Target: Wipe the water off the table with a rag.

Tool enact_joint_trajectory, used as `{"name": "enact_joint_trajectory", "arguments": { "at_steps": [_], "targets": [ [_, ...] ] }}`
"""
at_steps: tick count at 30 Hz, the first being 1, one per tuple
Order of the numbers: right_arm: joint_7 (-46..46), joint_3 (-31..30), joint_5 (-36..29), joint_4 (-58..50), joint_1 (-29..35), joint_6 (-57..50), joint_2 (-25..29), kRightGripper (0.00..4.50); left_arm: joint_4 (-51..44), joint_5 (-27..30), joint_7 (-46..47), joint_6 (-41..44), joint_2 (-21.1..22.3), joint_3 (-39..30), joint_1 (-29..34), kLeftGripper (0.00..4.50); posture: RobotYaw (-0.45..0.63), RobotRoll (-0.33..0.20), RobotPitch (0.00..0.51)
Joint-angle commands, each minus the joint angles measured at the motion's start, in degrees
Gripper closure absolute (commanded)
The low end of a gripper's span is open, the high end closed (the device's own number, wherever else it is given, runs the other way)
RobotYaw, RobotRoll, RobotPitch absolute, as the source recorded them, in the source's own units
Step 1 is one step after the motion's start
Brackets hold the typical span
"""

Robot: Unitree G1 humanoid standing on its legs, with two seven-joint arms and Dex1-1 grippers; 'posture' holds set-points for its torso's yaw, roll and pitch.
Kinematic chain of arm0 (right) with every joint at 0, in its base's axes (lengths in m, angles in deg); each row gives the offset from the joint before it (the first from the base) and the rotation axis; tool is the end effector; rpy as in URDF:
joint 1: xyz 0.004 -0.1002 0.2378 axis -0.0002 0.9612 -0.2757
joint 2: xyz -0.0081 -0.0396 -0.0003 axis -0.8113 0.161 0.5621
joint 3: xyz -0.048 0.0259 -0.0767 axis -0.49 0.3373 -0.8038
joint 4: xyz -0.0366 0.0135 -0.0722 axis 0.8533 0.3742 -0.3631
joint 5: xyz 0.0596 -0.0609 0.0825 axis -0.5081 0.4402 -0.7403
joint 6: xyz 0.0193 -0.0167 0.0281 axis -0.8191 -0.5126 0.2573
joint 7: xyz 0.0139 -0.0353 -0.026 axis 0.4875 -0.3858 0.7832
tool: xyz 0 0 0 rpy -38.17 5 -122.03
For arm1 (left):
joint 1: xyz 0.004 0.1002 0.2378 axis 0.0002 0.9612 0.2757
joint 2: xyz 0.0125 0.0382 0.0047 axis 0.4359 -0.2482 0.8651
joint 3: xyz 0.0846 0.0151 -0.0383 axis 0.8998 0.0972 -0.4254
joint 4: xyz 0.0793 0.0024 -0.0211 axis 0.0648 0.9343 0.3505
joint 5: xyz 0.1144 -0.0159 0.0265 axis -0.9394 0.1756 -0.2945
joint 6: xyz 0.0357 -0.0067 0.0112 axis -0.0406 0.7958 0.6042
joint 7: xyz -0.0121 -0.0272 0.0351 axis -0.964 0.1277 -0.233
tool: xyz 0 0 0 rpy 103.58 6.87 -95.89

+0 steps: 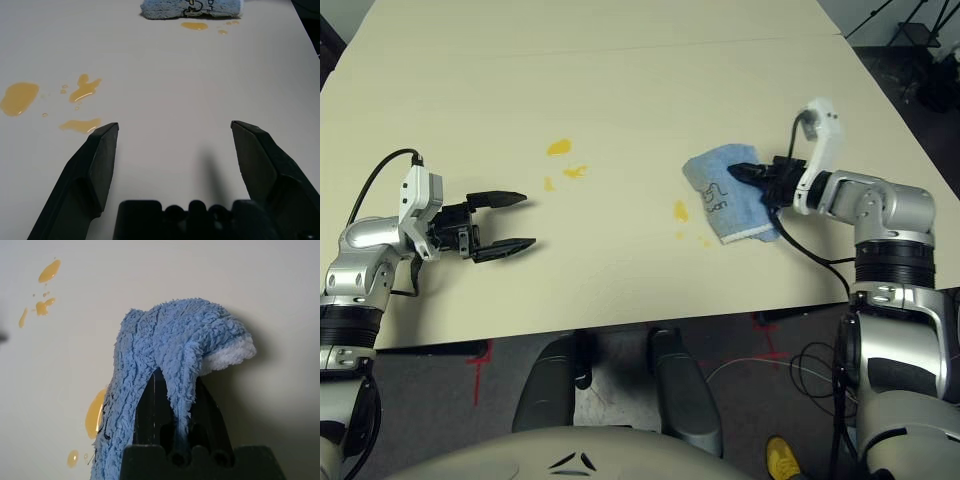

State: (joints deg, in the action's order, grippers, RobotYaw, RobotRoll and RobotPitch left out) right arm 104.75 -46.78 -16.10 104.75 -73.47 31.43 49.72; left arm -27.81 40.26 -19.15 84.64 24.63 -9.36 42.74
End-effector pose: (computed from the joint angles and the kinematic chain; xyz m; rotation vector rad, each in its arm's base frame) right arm 0.3086 -0.2660 0.1638 0.3089 0.4890 0.6586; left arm 0.2789 0.2853 0.1485 0.3144 0.0335 -1.1982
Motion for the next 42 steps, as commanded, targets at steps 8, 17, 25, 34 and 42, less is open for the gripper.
{"name": "enact_joint_trajectory", "arguments": {
  "at_steps": [8, 17, 25, 34, 42],
  "targets": [
    [-0.4, -8.5, -0.5, -6.7, 3.7, -4.2, -8.6, 4.49, -1.6, -0.9, -0.1, -0.8, 1.0, 0.4, 3.1, 0.0, 0.2, 0.0, 0.228],
    [-1.9, -14.7, -0.1, -11.9, 4.7, -6.4, -16.1, 4.49, -2.6, -0.8, 0.6, -0.5, 1.2, 0.3, 3.8, 0.0, 0.21, 0.0, 0.236],
    [-2.3, -13.8, 0.8, -11.4, 4.2, -5.5, -14.7, 4.49, -2.2, -0.9, 0.8, -0.7, 1.1, 0.3, 3.5, 0.0, 0.2, 0.0, 0.237],
    [0.6, -10.7, 2.2, -4.9, 2.3, -1.3, -3.8, 4.49, 1.0, -1.3, 0.4, -1.6, 0.8, 0.5, 1.3, 0.0, 0.18, 0.0, 0.238],
    [2.3, -7.9, 3.8, 1.1, 3.1, 3.5, 8.1, 4.49, 2.1, -1.3, 0.3, -2.4, 0.6, 0.7, 0.9, 0.0, 0.17, 0.0, 0.237]
  ]
}}
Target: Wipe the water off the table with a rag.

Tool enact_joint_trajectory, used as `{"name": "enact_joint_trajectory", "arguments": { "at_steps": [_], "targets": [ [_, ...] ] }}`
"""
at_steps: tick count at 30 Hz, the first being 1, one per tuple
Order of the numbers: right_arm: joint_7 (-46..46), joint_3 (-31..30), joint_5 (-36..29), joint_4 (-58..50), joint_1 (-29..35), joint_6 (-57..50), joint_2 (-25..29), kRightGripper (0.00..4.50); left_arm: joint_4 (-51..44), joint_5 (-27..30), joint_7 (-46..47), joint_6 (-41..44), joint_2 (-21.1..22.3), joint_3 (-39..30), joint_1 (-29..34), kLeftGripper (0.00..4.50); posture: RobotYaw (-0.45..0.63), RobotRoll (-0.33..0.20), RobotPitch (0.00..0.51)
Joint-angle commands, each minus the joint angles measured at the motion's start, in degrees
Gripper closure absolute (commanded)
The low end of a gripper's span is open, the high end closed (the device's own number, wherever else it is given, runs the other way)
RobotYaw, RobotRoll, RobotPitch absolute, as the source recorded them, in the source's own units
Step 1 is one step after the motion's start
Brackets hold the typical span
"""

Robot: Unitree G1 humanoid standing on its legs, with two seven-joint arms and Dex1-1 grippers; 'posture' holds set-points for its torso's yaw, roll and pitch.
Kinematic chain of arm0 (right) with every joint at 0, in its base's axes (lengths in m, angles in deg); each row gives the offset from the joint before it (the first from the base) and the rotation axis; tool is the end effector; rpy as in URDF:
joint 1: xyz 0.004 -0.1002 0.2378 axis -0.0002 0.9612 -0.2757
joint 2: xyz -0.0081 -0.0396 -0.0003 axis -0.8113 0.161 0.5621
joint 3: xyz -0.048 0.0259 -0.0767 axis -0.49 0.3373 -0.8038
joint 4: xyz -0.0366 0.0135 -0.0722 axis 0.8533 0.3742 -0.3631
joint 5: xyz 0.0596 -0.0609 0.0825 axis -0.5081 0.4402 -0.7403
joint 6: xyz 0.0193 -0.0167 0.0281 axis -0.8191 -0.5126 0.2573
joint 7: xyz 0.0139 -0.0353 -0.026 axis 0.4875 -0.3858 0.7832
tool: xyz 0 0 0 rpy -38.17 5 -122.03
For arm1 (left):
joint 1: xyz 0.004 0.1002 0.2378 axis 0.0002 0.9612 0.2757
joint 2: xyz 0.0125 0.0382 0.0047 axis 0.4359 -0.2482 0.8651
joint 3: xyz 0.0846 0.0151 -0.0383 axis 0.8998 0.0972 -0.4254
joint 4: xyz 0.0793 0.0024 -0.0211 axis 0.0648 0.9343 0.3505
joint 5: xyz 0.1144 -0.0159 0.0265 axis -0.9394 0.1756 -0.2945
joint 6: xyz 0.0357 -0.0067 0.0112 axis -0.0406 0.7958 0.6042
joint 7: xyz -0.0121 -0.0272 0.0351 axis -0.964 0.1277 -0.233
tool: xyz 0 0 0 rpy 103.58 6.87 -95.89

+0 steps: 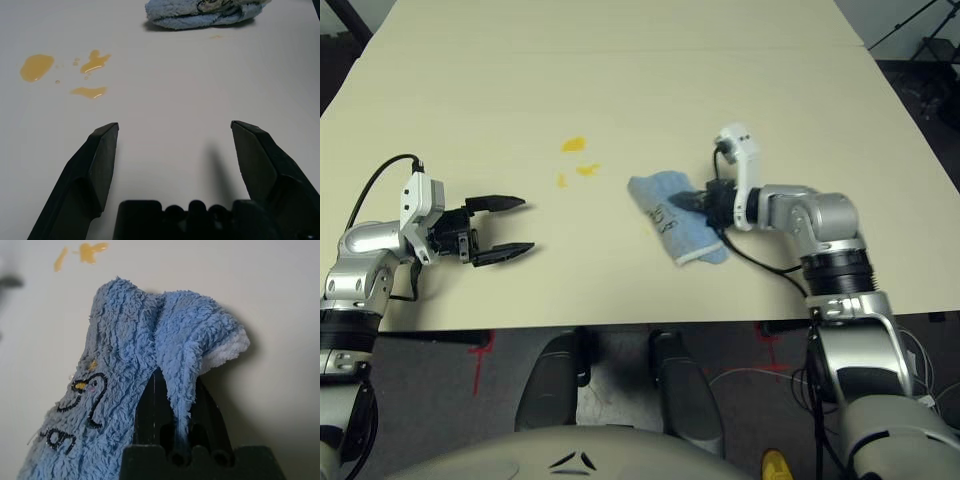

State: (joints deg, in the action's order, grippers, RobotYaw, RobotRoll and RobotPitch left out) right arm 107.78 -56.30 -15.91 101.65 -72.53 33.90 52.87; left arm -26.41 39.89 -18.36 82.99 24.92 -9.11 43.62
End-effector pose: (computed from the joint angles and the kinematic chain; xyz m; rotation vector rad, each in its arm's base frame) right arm 0.3097 -0.2510 0.1632 0.1502 0.5560 0.7577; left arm 0.2765 0.2892 0.1421 0.3190 0.0487 -1.1751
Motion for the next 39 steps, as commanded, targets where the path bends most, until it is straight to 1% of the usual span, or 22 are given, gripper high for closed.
{"name": "enact_joint_trajectory", "arguments": {
  "at_steps": [1, 3, 6, 11, 13, 17, 19, 22, 28, 31, 35, 36, 39],
  "targets": [
    [-0.7, 1.8, 3.7, 4.8, 2.2, 1.5, 5.9, 4.49, 1.0, -1.0, -0.6, -0.9, 0.3, 0.5, -0.1, 0.0, 0.17, 0.0, 0.237],
    [-1.3, 3.5, 2.3, 4.9, 1.6, 1.3, 6.3, 4.49, 1.8, -1.2, -0.7, -1.3, 0.2, 0.6, -0.4, 0.0, 0.16, 0.0, 0.236],
    [-3.1, 6.2, 0.6, 4.6, -0.4, 1.3, 3.9, 4.49, 2.8, -1.4, -0.7, -1.8, 0.0, 0.7, -1.1, 0.0, 0.16, 0.0, 0.236],
    [-8.8, 11.8, -3.1, 4.2, -7.2, 2.6, -5.2, 4.49, 5.1, -2.0, -1.0, -2.9, -0.1, 0.7, -2.6, 0.0, 0.15, 0.0, 0.231],
    [-11.7, 13.9, -4.8, 5.1, -11.6, 3.8, -10.0, 4.49, 5.7, -2.3, -1.1, -3.2, 0.0, 0.7, -3.1, 0.0, 0.15, 0.0, 0.229],
    [-16.1, 16.3, -5.7, 9.8, -20.0, 8.0, -17.5, 4.49, 6.6, -2.5, -1.2, -3.7, 0.2, 0.4, -3.6, 0.0, 0.16, 0.0, 0.226],
    [-17.4, 16.4, -5.4, 13.1, -23.3, 10.3, -20.1, 4.49, 6.7, -2.7, -1.2, -3.9, 0.4, 0.2, -3.6, 0.0, 0.17, 0.0, 0.226],
    [-18.1, 15.5, -3.5, 20.0, -27.4, 15.1, -23.8, 4.49, 7.2, -2.9, -1.0, -4.1, 0.9, -0.2, -3.5, 0.0, 0.18, 0.0, 0.225],
    [-19.4, 13.7, 1.7, 36.2, -32.9, 23.6, -27.4, 4.49, 8.5, -3.4, 0.2, -5.2, 1.8, -0.9, -4.2, 0.0, 0.18, 0.0, 0.225],
    [-19.5, 12.3, 4.6, 42.5, -34.1, 26.3, -28.8, 4.49, 10.3, -4.7, 1.6, -7.4, 2.2, -0.9, -5.1, 0.0, 0.18, 0.0, 0.225],
    [-20.3, 10.8, 8.2, 48.3, -34.9, 28.8, -30.7, 4.49, 12.0, -5.1, 2.8, -8.7, 2.1, -1.4, -6.2, 0.0, 0.18, 0.0, 0.225],
    [-20.6, 10.5, 8.8, 49.2, -34.9, 29.2, -31.1, 4.49, 12.1, -5.0, 2.8, -8.8, 2.2, -1.4, -6.1, 0.0, 0.24, 0.0, 0.226],
    [-20.9, 9.6, 10.8, 51.5, -35.2, 30.0, -32.5, 4.49, 12.3, -4.8, 2.7, -9.1, 2.4, -1.5, -6.0, 0.0, 0.24, 0.0, 0.226]
  ]
}}
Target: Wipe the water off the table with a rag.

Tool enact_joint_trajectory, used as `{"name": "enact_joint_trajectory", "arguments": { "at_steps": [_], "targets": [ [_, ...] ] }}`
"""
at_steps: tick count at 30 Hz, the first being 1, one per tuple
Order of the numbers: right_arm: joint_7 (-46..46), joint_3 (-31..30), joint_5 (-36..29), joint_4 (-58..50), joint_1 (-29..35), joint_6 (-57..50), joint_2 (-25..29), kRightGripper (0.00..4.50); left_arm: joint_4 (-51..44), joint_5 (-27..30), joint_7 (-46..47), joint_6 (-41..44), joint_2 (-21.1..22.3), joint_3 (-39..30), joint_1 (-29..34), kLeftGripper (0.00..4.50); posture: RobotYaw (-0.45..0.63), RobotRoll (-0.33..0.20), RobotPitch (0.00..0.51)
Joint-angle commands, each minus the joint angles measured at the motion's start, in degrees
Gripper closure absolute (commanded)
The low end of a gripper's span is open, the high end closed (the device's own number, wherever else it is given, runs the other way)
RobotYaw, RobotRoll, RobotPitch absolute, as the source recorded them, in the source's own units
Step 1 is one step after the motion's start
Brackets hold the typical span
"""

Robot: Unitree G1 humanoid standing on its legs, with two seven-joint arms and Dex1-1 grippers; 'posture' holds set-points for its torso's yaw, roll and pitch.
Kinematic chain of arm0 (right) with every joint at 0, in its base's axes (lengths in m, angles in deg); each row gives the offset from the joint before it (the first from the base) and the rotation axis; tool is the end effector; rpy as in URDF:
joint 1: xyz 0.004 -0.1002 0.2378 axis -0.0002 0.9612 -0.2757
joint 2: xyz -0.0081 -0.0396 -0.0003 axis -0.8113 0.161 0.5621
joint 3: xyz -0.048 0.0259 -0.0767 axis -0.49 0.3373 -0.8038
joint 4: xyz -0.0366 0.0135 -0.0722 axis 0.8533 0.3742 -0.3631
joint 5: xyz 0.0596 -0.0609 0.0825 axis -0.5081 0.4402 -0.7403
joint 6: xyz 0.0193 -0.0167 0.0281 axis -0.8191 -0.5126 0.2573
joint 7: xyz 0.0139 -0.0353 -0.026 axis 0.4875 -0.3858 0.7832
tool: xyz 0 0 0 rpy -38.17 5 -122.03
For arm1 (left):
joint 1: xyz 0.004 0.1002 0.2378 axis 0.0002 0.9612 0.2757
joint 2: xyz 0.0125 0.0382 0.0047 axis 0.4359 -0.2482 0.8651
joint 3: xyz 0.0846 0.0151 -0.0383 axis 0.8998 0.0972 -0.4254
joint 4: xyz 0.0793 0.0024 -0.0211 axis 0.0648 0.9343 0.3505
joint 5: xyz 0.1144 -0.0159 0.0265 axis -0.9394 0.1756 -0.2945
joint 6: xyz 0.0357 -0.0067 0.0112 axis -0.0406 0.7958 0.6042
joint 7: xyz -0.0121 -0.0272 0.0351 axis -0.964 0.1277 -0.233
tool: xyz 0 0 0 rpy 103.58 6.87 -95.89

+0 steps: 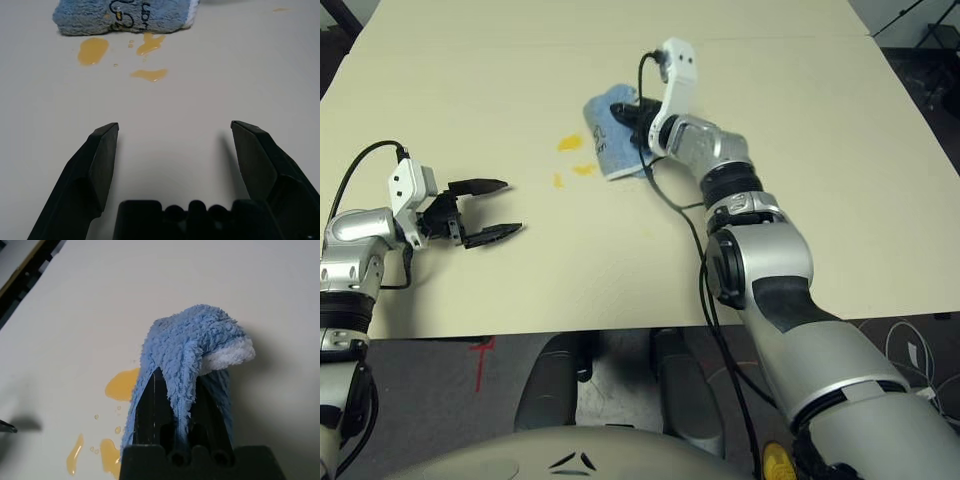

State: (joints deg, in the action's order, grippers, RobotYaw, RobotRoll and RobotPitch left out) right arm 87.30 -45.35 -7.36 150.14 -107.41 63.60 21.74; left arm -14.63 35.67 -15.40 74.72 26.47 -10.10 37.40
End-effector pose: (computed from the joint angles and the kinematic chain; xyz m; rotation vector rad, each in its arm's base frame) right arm 0.3838 -0.0976 0.1801 0.3445 0.2913 0.6918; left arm 0.2864 0.3107 0.1505 0.4248 0.0264 -1.0303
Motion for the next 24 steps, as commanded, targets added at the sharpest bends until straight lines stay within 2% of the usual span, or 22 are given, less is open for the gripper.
{"name": "enact_joint_trajectory", "arguments": {
  "at_steps": [1, 12, 24],
  "targets": [
    [-0.3, -1.6, 2.9, 3.5, -0.4, 0.5, -1.9, 4.49, 0.6, -0.6, -0.2, -0.9, 0.9, -0.5, 0.2, 0.0, 0.24, 0.0, 0.226],
    [3.0, -3.5, 7.5, 6.2, -2.1, -0.3, -9.4, 4.49, 2.0, -1.9, 2.8, -3.7, 1.8, -1.1, 0.1, 0.0, 0.27, 0.0, 0.238],
    [11.0, -4.0, 8.0, 5.7, -4.4, -4.6, -15.5, 4.49, 0.5, -1.6, 3.8, -3.3, 1.7, -1.9, 1.4, 0.0, 0.29, 0.0, 0.243]
  ]
}}
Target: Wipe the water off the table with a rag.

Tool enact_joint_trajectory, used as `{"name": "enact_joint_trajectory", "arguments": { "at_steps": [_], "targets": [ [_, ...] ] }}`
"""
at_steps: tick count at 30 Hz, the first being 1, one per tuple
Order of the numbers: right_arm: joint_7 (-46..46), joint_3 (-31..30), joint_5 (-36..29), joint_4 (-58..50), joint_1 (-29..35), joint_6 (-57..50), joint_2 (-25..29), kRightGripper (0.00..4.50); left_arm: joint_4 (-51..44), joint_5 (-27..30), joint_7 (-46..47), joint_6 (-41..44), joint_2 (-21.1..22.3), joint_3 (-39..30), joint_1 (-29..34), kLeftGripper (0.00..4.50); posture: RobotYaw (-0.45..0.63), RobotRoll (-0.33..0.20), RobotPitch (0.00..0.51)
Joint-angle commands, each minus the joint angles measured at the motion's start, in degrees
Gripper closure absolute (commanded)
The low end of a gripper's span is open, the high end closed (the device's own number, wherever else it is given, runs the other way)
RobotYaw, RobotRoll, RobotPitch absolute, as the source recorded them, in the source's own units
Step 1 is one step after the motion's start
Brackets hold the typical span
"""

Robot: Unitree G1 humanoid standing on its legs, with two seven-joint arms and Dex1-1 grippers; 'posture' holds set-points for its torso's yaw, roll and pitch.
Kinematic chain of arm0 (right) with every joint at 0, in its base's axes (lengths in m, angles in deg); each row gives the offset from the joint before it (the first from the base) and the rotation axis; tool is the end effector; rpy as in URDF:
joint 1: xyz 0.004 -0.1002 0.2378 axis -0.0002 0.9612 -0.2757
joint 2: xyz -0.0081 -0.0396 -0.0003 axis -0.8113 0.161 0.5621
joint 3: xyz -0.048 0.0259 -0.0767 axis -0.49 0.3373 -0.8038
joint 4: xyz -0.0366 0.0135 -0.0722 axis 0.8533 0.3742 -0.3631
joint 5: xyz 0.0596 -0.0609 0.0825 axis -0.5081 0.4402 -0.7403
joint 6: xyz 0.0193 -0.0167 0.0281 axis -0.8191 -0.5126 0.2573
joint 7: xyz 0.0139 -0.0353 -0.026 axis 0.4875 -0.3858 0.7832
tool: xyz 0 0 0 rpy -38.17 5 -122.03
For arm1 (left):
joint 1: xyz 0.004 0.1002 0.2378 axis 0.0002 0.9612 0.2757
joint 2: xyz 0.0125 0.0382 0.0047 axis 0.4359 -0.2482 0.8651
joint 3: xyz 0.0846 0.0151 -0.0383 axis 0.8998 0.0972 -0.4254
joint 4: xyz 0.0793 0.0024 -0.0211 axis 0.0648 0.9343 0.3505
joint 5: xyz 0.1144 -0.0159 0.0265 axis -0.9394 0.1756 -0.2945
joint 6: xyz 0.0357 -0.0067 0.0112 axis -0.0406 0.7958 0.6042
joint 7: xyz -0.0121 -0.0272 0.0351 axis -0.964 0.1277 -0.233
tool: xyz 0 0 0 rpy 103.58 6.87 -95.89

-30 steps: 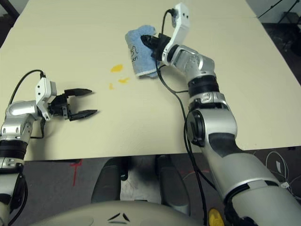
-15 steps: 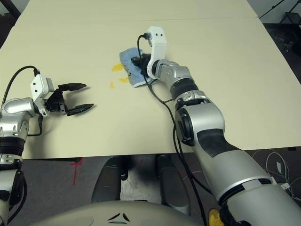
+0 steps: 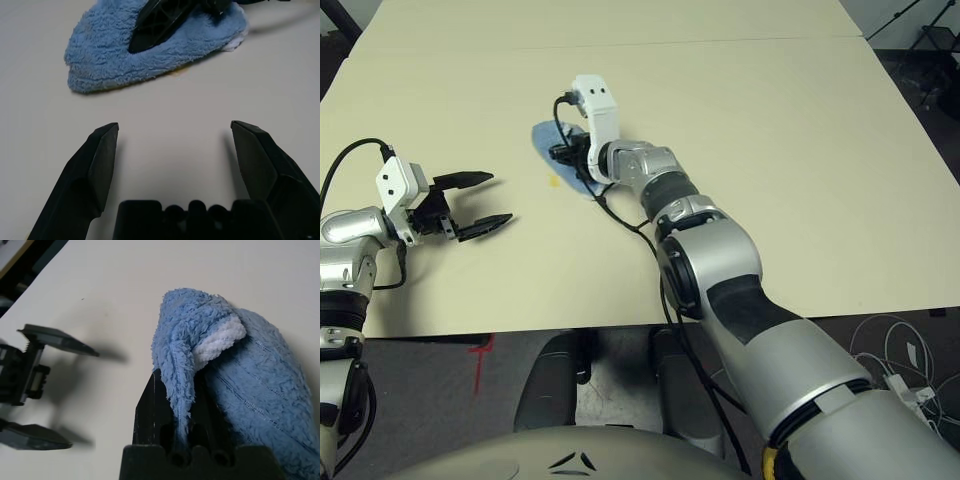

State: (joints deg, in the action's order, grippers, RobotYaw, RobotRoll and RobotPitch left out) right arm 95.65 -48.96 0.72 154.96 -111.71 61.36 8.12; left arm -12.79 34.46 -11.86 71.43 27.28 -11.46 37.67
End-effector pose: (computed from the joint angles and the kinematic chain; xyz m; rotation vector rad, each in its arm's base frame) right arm 0.3610 -0.0066 0.1709 0.2112 0.4433 1.0568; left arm 0.2824 0.3197 0.1515 0.4670 0.0032 -0.9379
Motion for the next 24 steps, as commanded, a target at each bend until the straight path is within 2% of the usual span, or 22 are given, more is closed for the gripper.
{"name": "enact_joint_trajectory", "arguments": {
  "at_steps": [1, 6, 9, 13, 24],
  "targets": [
    [3.4, -0.4, -0.3, 0.8, -0.1, -3.1, -2.1, 4.49, -1.4, -0.3, 0.3, 0.0, 0.9, -0.6, 1.3, 0.0, 0.29, 0.0, 0.244],
    [4.3, -0.6, -0.1, 0.3, 0.6, -4.3, -2.5, 4.49, -1.5, -0.4, 0.3, -0.1, 0.9, -0.8, 1.6, 0.0, 0.29, 0.0, 0.245],
    [2.0, -2.4, 2.5, 0.7, 1.9, -1.8, -1.3, 4.49, -1.5, -0.5, 0.4, 0.0, 0.9, -0.8, 1.5, 0.0, 0.29, 0.0, 0.245],
    [0.3, -6.5, 7.1, 1.2, 3.6, 2.3, 1.7, 4.49, -1.4, -0.6, 0.3, 0.0, 0.8, -0.8, 1.4, 0.0, 0.29, 0.0, 0.244],
    [-3.1, -7.4, 9.2, 1.1, 5.4, 5.6, 12.6, 4.49, -1.1, -0.7, 0.3, -0.1, 0.4, -0.5, 1.1, 0.0, 0.27, 0.0, 0.244]
  ]
}}
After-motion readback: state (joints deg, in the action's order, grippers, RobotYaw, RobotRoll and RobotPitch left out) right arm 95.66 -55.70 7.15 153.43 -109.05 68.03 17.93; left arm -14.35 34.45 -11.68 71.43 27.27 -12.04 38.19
